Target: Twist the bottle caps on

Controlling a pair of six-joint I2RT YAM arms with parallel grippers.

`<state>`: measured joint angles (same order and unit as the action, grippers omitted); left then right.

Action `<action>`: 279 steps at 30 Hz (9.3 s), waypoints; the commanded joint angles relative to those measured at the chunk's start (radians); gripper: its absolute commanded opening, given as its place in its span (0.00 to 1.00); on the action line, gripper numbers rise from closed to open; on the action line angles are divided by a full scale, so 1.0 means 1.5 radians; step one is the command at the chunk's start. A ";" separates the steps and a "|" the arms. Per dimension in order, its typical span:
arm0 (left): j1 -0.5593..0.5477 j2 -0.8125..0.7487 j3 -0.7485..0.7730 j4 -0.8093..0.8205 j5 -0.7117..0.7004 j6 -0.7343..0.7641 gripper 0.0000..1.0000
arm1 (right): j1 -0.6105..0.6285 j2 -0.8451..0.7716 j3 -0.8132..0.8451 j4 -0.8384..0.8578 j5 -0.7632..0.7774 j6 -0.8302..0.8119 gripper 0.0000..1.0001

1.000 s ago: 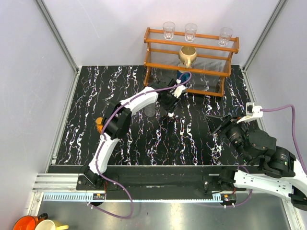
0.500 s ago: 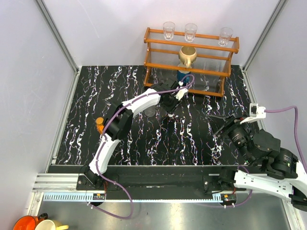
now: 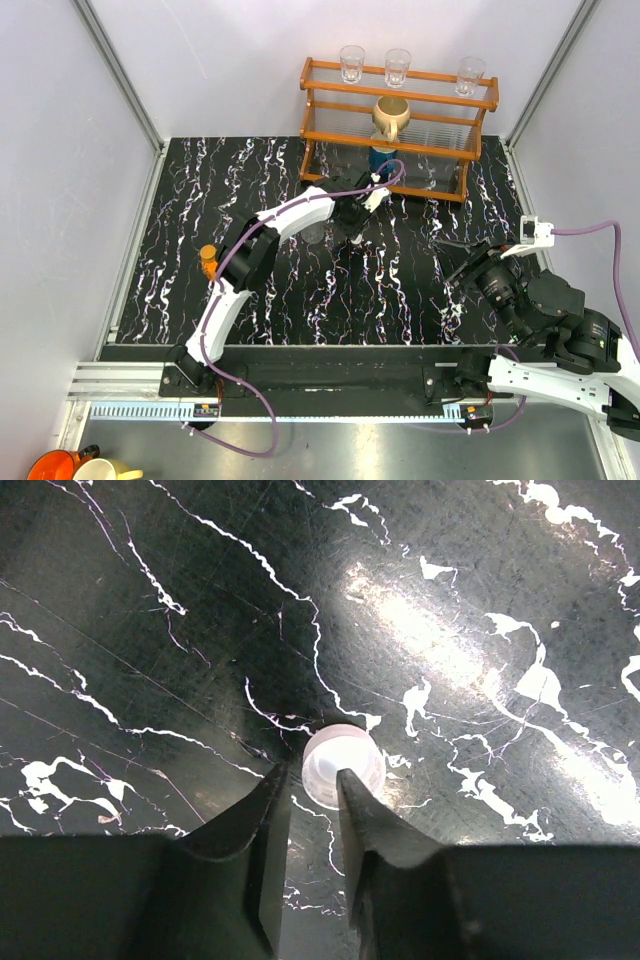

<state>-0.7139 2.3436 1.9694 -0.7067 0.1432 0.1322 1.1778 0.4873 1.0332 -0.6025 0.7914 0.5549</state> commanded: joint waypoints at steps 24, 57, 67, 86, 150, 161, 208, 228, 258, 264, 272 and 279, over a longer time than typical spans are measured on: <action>-0.015 -0.307 0.121 -0.117 0.439 -0.108 0.00 | 0.001 0.094 0.068 0.081 -0.231 -0.435 1.00; 0.159 -0.710 -0.478 0.892 0.749 -1.054 0.00 | 0.005 0.217 0.081 0.380 -0.466 -0.675 0.79; 0.161 -0.717 -0.492 0.901 0.743 -1.059 0.00 | 0.007 0.279 0.087 0.417 -0.485 -0.679 0.72; 0.175 -0.728 -0.506 0.925 0.731 -1.084 0.00 | 0.031 0.300 0.035 0.560 -0.438 -0.674 0.59; 0.230 -0.517 -0.391 0.263 0.190 0.013 0.99 | 0.032 0.109 0.036 0.339 -0.374 -0.470 0.31; 0.192 -0.449 -0.356 0.309 0.199 -0.023 0.83 | 0.033 0.085 0.023 0.320 -0.353 -0.461 0.31; -0.264 -0.277 -0.223 -0.140 -0.034 0.111 0.19 | 0.032 0.003 0.050 0.219 -0.324 -0.407 0.30; -0.288 -0.253 -0.294 -0.074 -0.070 0.137 0.53 | 0.033 0.013 0.056 0.227 -0.326 -0.417 0.32; -0.160 -0.589 -0.459 -0.167 0.020 0.324 0.99 | 0.032 0.045 0.080 0.202 -0.343 -0.405 0.38; -0.091 -0.677 -0.624 -0.163 0.142 0.468 0.99 | 0.032 0.057 0.083 0.206 -0.339 -0.411 0.38; -0.067 -0.656 -0.657 -0.121 0.174 0.490 0.99 | 0.032 0.080 0.094 0.207 -0.343 -0.409 0.38; -0.067 -0.598 -0.644 -0.102 0.187 0.496 0.99 | 0.032 0.084 0.094 0.207 -0.347 -0.408 0.38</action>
<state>-0.8215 1.3937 0.9886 -0.9211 0.3901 0.8421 1.2186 0.6044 1.1397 -0.3065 0.2764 -0.0544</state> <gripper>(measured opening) 0.987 0.387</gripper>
